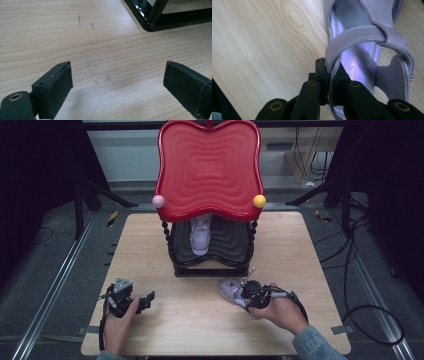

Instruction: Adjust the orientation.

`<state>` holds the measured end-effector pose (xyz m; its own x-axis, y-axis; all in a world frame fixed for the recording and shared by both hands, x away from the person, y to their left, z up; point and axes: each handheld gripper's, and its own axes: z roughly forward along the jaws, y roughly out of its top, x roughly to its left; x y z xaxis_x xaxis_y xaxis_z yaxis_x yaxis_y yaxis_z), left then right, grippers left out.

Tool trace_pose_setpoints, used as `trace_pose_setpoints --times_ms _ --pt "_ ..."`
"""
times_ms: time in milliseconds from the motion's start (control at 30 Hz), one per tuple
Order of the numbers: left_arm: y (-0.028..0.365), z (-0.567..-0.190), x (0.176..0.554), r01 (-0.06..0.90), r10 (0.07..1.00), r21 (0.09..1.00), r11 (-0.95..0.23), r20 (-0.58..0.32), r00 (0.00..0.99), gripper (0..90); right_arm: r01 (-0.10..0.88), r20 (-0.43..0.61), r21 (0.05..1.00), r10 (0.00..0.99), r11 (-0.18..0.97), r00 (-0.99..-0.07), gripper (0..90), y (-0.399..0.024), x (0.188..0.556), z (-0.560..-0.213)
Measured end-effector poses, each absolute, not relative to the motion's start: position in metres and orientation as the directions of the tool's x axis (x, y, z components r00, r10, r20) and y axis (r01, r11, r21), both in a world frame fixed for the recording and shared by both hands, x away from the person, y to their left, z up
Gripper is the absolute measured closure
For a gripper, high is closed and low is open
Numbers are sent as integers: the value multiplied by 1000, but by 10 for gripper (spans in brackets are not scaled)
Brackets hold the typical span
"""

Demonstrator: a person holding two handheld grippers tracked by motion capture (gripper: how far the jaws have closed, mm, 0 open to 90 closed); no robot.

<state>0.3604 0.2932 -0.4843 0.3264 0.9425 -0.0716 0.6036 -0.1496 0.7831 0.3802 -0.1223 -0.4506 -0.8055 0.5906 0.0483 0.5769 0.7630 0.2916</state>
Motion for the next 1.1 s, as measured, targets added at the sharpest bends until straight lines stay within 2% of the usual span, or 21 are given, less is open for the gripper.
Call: trace_pose_setpoints --times_ms 400,800,1100 --pt "294 -485 361 606 944 780 -157 -63 325 79 597 190 497 593 629 -783 866 -137 368 -428" --pt "297 -487 362 607 946 779 -160 -55 320 72 559 208 647 584 519 -784 866 -137 352 -402" --pt "298 -488 362 605 946 777 -172 -41 322 63 541 207 709 601 452 -772 865 -139 351 -390"
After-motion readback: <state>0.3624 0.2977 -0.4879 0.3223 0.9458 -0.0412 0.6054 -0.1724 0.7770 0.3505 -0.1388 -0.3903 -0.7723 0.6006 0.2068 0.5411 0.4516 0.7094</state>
